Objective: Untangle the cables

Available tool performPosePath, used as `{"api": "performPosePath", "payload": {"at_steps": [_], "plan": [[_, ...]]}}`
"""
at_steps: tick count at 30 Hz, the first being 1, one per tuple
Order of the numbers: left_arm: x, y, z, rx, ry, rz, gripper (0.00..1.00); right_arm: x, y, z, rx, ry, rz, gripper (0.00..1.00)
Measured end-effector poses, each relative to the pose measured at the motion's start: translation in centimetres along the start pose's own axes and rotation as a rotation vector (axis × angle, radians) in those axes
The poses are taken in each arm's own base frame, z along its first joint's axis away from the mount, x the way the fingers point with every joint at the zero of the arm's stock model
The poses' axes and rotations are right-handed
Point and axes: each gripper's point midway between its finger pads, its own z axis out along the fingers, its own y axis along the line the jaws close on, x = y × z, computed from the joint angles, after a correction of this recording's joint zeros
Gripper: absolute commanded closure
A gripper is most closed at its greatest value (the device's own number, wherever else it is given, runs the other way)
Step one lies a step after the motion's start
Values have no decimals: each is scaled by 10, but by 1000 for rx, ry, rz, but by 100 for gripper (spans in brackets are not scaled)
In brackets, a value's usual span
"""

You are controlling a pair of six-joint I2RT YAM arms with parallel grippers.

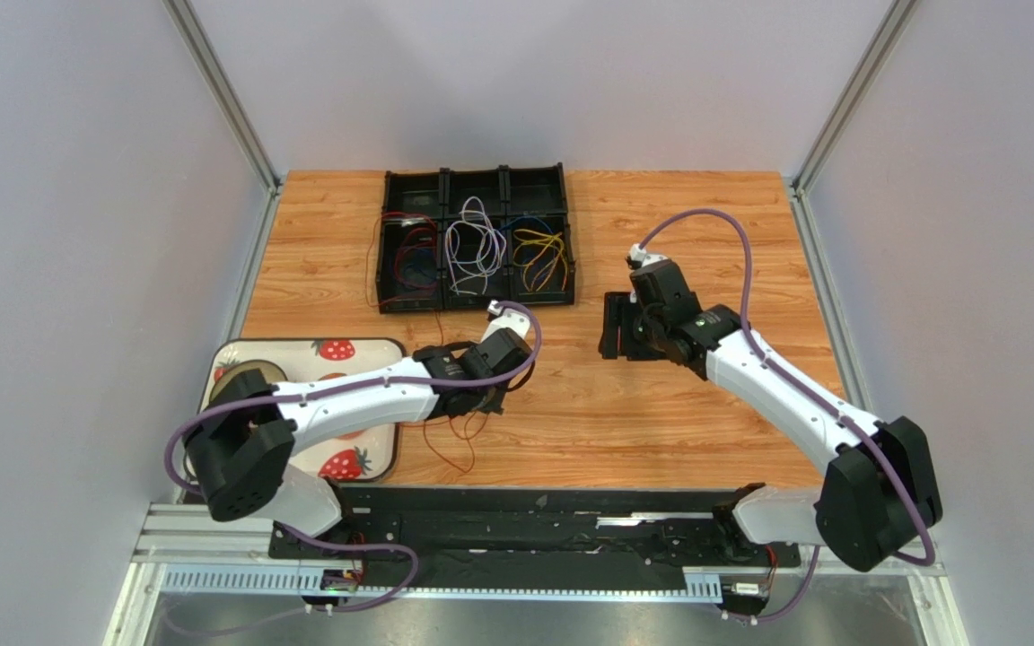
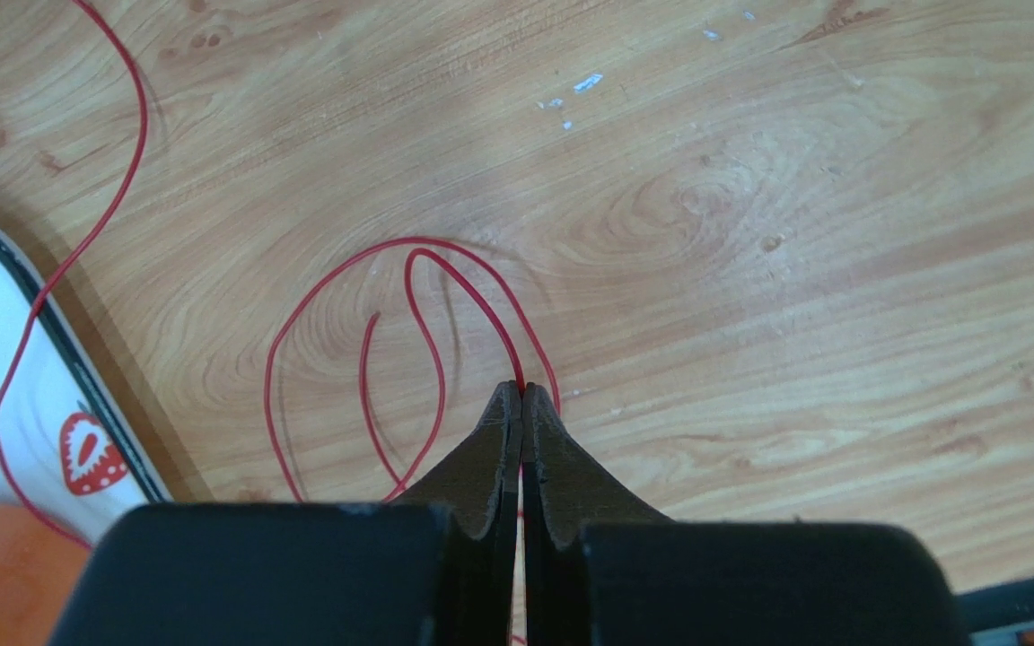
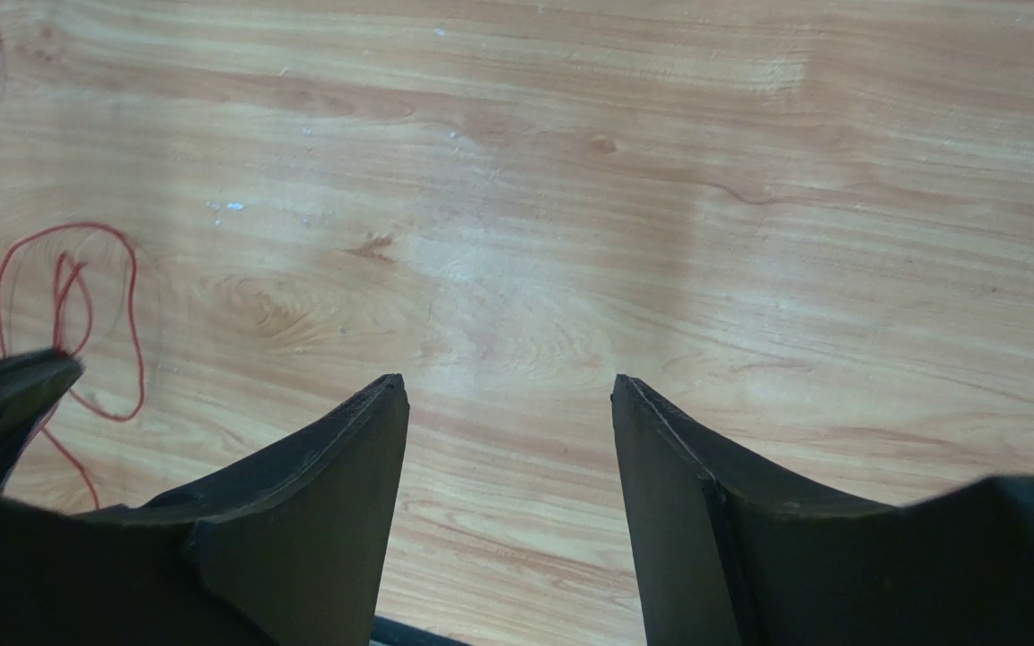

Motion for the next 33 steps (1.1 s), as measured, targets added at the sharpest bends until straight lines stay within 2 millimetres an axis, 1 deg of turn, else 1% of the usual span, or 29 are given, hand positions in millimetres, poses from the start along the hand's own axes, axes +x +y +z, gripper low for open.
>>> {"api": "performPosePath", "payload": {"at_steps": [2,5,7,8,11,12,17,24,33], "plan": [[2,-1,8,-12,6,-1,100,2,3,-5,-18,-6,0,39],[3,-3,17,-28,6,-9,95,-2,7,-14,-43,-35,2,39],[5,-2,23,-44,13,-14,86,-7,10,-19,-58,-56,5,39],[7,-3,26,-50,18,-17,78,-8,10,-21,-63,-62,5,39],[12,-2,31,-68,30,-24,68,-10,12,-25,-71,-77,7,39],[12,-1,32,-73,29,-28,67,-11,12,-25,-72,-78,7,39],[10,0,33,-83,22,-43,66,-10,12,-25,-74,-79,6,39],[10,0,33,-89,18,-57,68,-8,14,-25,-83,-72,8,40],[19,-3,39,-92,50,-79,68,-7,17,-25,-100,-63,5,40]]}}
